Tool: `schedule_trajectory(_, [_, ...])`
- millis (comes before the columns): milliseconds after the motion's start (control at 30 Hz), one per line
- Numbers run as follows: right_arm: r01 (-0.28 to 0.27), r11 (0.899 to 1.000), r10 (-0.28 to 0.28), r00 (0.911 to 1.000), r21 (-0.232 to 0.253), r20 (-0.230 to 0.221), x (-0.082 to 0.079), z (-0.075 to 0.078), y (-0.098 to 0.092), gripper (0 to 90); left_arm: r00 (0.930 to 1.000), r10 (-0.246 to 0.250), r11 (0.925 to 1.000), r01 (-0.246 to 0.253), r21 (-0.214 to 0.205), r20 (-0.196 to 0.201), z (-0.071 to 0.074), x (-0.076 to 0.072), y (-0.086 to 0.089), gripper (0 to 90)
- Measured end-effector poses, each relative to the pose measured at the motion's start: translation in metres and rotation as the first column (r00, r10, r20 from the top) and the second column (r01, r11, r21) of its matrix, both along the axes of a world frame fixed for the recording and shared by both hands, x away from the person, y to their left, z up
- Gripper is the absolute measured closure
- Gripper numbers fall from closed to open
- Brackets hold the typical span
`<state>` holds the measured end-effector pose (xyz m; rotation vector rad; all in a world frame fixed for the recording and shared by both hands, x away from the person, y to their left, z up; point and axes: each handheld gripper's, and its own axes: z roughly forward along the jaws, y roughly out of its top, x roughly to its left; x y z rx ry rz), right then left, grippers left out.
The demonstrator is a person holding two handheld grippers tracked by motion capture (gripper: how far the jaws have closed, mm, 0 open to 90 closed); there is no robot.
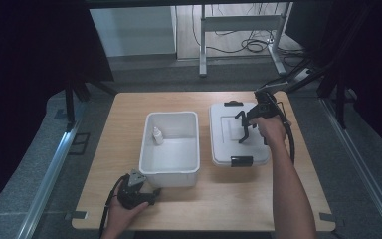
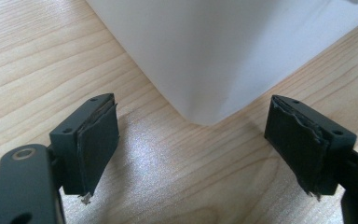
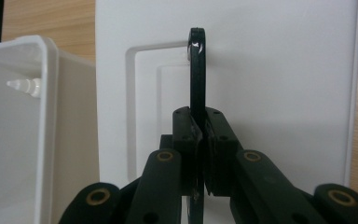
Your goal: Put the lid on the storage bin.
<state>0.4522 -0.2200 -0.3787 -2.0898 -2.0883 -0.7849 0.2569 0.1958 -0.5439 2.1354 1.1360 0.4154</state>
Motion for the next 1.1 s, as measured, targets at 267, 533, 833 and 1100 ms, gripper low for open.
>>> schedule_trajectory(267, [-0.011,1.0,0.011,0.9996,0.005,0.024,-0.003,0.02,0.006,85.3,1.0,-0.001,1.0,0.001,0.0,-0.001,0.0,0.0,0.0,17.4])
schedule_trajectory(533, [-0.026,1.0,0.025,0.9985,0.013,0.049,-0.006,0.035,0.014,85.3,1.0,-0.005,1.0,0.005,0.005,-0.003,0.0,0.0,0.0,17.4])
schedule_trajectory(833, [-0.051,0.998,0.049,0.9963,0.025,0.07,-0.008,0.047,0.024,85.3,1.0,-0.004,1.0,0.004,0.003,-0.002,0.0,0.0,0.0,17.4])
schedule_trajectory(1100, [-0.089,0.995,0.085,0.9917,0.042,0.097,-0.011,0.064,0.035,85.4,1.0,-0.001,1.0,0.001,0.0,-0.001,0.0,0.0,0.0,17.3])
